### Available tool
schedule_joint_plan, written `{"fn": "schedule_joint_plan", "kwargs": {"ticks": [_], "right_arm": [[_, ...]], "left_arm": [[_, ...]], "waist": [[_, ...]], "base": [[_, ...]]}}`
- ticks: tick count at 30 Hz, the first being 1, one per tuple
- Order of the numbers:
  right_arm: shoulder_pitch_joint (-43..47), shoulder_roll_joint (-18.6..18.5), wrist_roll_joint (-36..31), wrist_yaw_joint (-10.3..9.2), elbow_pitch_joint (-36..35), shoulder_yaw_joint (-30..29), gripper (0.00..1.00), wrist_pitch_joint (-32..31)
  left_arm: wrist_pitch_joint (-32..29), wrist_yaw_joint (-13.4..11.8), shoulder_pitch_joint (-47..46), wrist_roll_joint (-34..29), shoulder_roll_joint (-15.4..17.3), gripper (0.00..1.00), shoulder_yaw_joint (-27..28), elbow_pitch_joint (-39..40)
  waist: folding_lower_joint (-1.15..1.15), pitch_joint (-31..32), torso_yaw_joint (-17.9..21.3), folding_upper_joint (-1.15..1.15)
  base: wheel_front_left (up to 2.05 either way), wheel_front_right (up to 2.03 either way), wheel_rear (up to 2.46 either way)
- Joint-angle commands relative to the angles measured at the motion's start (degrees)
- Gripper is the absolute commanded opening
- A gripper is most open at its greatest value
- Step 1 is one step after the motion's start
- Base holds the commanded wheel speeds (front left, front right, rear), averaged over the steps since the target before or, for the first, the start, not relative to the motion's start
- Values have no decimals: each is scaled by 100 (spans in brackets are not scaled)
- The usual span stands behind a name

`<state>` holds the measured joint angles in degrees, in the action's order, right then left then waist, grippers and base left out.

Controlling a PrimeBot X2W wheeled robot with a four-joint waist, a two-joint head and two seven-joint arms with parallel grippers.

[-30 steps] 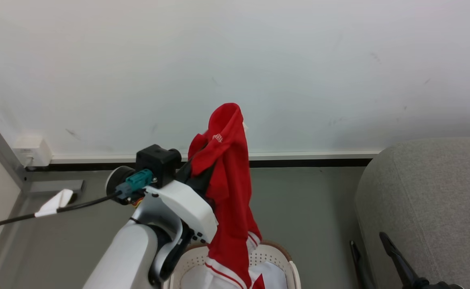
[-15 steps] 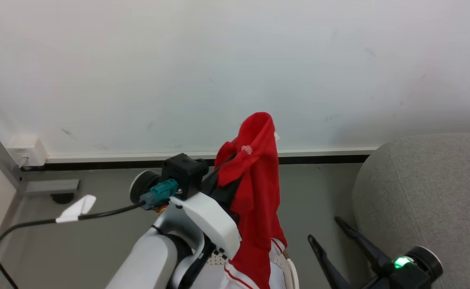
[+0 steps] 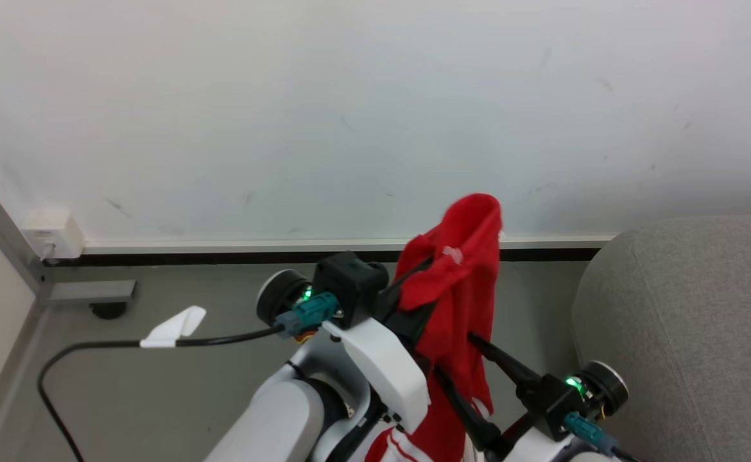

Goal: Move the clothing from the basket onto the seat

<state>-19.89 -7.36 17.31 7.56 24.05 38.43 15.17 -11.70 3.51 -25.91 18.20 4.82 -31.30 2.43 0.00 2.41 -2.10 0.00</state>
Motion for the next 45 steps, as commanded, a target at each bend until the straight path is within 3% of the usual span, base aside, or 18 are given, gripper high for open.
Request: {"fn": "schedule_joint_plan", "kwargs": {"ticks": [1,3,5,6,19,21,23,30,45], "right_arm": [[-176,84,-158,-14,238,-76,100,-2],[-275,259,-190,-13,521,-158,100,-3],[-324,351,14,-13,776,-118,9,-3],[-351,379,146,-13,872,-51,0,-3],[-221,386,770,-13,456,-490,0,-1],[-174,372,992,-13,292,-591,0,-1],[-129,366,1301,-13,112,-692,0,-1],[-160,228,2327,-13,-438,-1203,0,-1],[-127,-106,2480,-13,-843,-1902,0,-1]], "left_arm": [[-21,22,-42,57,-20,0,-58,55],[-61,38,-47,107,-50,0,-150,100],[-71,48,-49,169,-73,0,-215,136],[-61,44,-41,219,-86,0,-246,146],[135,-221,181,404,50,0,34,-275],[228,-237,241,450,80,35,101,-439],[359,-266,284,449,118,100,162,-637],[896,-296,484,355,199,100,202,-1291],[2252,-64,703,21,204,100,-178,-1932]], "waist": [[0,0,-22,0],[0,-1,-39,0],[0,4,-65,0],[0,13,-87,0],[0,-45,14,0],[0,-55,60,0],[0,-62,106,0],[0,-75,268,0],[0,-87,290,0]], "base": [[0,0,0],[0,0,0],[0,0,0],[0,0,0],[0,0,0],[0,0,0],[0,0,0],[0,0,0],[0,0,0]]}}
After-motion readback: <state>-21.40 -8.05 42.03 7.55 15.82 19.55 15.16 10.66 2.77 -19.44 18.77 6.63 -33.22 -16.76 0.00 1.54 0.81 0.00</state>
